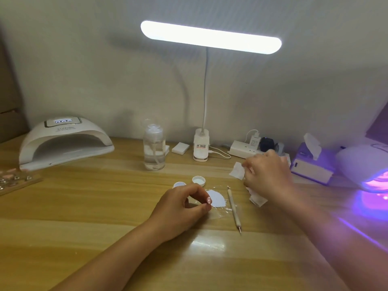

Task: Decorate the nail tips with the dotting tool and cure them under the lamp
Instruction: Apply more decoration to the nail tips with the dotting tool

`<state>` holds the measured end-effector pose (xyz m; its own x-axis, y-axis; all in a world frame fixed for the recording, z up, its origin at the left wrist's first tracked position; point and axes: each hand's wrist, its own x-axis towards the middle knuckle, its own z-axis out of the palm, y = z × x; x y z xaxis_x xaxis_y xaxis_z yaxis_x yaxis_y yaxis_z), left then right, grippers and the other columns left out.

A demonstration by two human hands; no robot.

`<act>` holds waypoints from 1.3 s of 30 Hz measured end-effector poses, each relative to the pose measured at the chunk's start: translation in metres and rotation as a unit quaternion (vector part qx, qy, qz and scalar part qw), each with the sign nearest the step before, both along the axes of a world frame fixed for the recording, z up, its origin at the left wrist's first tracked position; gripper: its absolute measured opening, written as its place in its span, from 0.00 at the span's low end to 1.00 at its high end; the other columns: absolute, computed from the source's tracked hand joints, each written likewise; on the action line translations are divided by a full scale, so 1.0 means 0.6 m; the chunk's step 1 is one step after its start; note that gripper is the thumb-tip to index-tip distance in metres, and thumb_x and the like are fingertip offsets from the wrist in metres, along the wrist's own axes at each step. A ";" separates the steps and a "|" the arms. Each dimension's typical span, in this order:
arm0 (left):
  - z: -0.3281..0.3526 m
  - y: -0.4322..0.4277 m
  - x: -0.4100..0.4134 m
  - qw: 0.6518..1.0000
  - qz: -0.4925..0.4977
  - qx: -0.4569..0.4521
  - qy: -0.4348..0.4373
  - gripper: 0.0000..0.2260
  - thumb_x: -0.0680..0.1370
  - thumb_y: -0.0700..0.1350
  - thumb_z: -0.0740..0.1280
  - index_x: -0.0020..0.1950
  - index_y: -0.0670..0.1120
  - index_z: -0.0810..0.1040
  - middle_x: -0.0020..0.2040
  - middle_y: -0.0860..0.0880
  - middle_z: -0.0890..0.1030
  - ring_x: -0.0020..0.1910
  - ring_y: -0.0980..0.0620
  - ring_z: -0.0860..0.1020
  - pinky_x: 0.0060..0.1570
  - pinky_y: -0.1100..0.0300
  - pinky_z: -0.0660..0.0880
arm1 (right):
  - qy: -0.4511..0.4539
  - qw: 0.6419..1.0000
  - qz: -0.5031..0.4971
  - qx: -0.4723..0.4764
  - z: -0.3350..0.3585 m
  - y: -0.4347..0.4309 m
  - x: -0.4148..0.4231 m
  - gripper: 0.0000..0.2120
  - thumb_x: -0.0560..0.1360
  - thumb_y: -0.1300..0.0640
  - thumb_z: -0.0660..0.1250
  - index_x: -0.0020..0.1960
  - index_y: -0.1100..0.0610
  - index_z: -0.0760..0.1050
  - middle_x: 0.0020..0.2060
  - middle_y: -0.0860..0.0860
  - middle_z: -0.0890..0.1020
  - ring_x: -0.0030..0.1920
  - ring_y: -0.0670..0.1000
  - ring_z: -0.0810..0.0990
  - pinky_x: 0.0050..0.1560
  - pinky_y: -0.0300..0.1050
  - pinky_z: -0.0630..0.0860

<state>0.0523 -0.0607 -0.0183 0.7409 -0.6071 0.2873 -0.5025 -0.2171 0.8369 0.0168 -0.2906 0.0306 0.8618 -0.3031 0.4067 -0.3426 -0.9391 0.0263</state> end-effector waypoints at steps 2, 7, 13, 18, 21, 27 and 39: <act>-0.001 0.001 0.000 1.000 0.005 0.004 0.003 0.08 0.75 0.43 0.73 0.41 0.57 0.81 0.43 0.60 0.82 0.29 0.67 0.74 0.34 0.75 0.67 | 0.059 0.998 -0.025 -0.006 0.008 -0.011 0.031 0.15 0.81 0.51 0.57 0.59 0.49 0.81 0.56 0.48 0.82 0.59 0.53 0.70 0.52 0.50 0.64; -0.001 0.001 0.002 1.000 0.006 0.008 0.007 0.07 0.75 0.45 0.73 0.41 0.57 0.80 0.44 0.61 0.82 0.28 0.66 0.73 0.34 0.74 0.66 | 0.164 0.984 -0.062 -0.007 -0.002 -0.012 0.080 0.15 0.79 0.41 0.60 0.55 0.49 0.80 0.51 0.50 0.78 0.62 0.54 0.69 0.54 0.51 0.63; -0.004 0.001 0.003 1.000 0.004 0.009 0.008 0.04 0.75 0.46 0.73 0.42 0.56 0.81 0.44 0.61 0.82 0.28 0.65 0.73 0.34 0.73 0.65 | 0.038 0.999 -0.036 -0.002 -0.014 -0.014 0.081 0.11 0.82 0.52 0.60 0.55 0.55 0.78 0.51 0.54 0.82 0.55 0.56 0.76 0.55 0.51 0.68; -0.005 0.002 0.004 1.000 0.003 0.010 -0.006 0.05 0.76 0.47 0.72 0.42 0.57 0.80 0.44 0.61 0.82 0.29 0.66 0.73 0.34 0.73 0.65 | -0.264 0.938 0.057 0.218 -0.009 0.000 0.038 0.05 0.83 0.58 0.59 0.54 0.58 0.71 0.38 0.50 0.79 0.38 0.52 0.78 0.38 0.51 0.75; -0.005 0.003 0.003 0.999 0.007 0.018 -0.032 0.04 0.76 0.50 0.71 0.43 0.59 0.80 0.45 0.62 0.82 0.28 0.61 0.70 0.34 0.68 0.64 | -0.319 0.893 0.072 0.308 -0.016 0.020 -0.018 0.03 0.81 0.57 0.63 0.51 0.52 0.75 0.36 0.40 0.78 0.35 0.40 0.77 0.33 0.32 0.69; -0.007 0.005 -0.006 0.992 0.032 0.031 -0.118 0.02 0.76 0.52 0.71 0.46 0.59 0.80 0.35 0.65 0.76 0.27 0.57 0.69 0.33 0.61 0.64 | -0.269 0.858 0.133 0.417 -0.068 0.077 -0.108 0.08 0.81 0.58 0.64 0.45 0.50 0.78 0.32 0.45 0.80 0.33 0.44 0.74 0.33 0.36 0.68; -0.005 0.001 -0.010 0.985 0.046 -0.033 -0.164 0.02 0.76 0.47 0.73 0.45 0.55 0.84 0.38 0.67 0.81 0.22 0.56 0.66 0.30 0.72 0.61 | -0.211 0.861 0.260 0.383 -0.076 0.120 -0.121 0.08 0.77 0.59 0.70 0.42 0.50 0.76 0.29 0.46 0.76 0.31 0.43 0.70 0.32 0.32 0.65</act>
<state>0.0465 -0.0601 -0.0215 0.6525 -0.5133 0.5574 -0.7291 -0.2249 0.6464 -0.0556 -0.2185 -0.0151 0.7860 -0.2398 0.5698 0.3023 -0.6549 -0.6926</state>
